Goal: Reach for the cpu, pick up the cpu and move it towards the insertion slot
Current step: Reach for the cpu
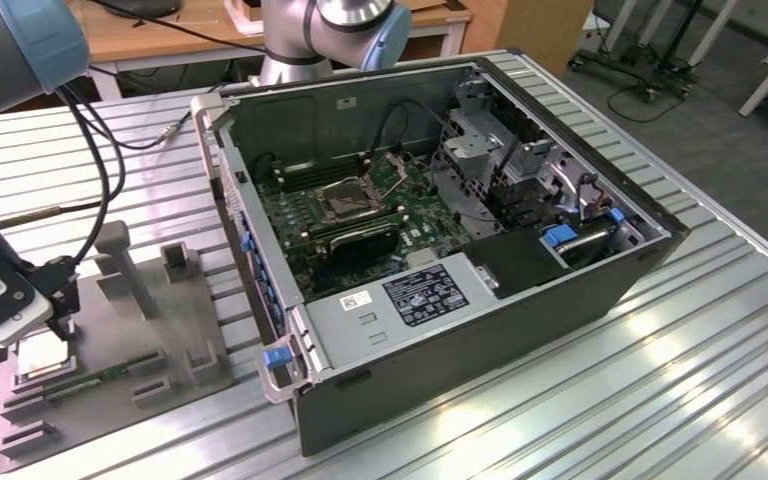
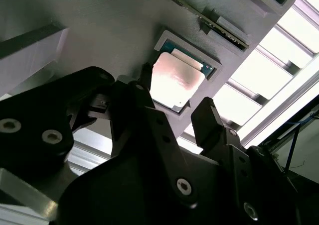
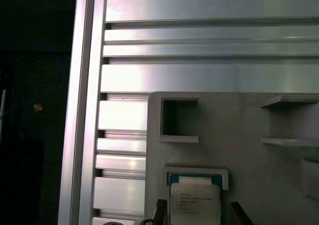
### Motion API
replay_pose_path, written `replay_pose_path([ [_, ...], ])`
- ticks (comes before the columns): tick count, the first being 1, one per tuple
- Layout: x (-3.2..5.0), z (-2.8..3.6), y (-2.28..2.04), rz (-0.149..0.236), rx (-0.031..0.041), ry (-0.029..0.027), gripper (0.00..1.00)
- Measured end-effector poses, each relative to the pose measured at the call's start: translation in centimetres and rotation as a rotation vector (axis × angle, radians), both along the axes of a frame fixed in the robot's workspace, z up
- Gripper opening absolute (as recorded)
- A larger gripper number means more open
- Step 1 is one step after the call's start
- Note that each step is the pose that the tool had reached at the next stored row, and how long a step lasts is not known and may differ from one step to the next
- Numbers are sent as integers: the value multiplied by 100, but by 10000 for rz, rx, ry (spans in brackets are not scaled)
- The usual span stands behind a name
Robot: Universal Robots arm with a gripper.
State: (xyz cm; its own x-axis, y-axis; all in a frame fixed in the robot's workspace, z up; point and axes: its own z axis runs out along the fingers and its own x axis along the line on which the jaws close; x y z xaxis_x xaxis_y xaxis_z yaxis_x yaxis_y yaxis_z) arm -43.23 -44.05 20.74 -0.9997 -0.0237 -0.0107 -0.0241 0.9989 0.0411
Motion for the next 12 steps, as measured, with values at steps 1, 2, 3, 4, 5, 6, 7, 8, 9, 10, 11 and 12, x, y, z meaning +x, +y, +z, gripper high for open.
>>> replay_pose_path([
  [1, 0, 0, 0, 0, 0, 0, 59],
  [2, 0, 0, 0, 0, 0, 0, 59],
  [3, 0, -1, 0, -1, 0, 0, 59],
  [4, 0, -1, 0, 0, 0, 0, 59],
  [5, 0, -13, 0, 0, 0, 0, 59],
  [6, 0, -24, 0, 0, 0, 0, 59],
  [7, 0, -24, 0, 0, 0, 0, 59],
  [8, 0, -25, 0, 0, 0, 1, 59],
  [9, 0, -27, 0, 0, 1, -1, 59],
  [10, 0, -29, 0, 0, 1, -1, 59],
  [11, 0, -30, 0, 0, 0, 1, 59],
  [12, 0, -31, 0, 0, 0, 0, 59],
])
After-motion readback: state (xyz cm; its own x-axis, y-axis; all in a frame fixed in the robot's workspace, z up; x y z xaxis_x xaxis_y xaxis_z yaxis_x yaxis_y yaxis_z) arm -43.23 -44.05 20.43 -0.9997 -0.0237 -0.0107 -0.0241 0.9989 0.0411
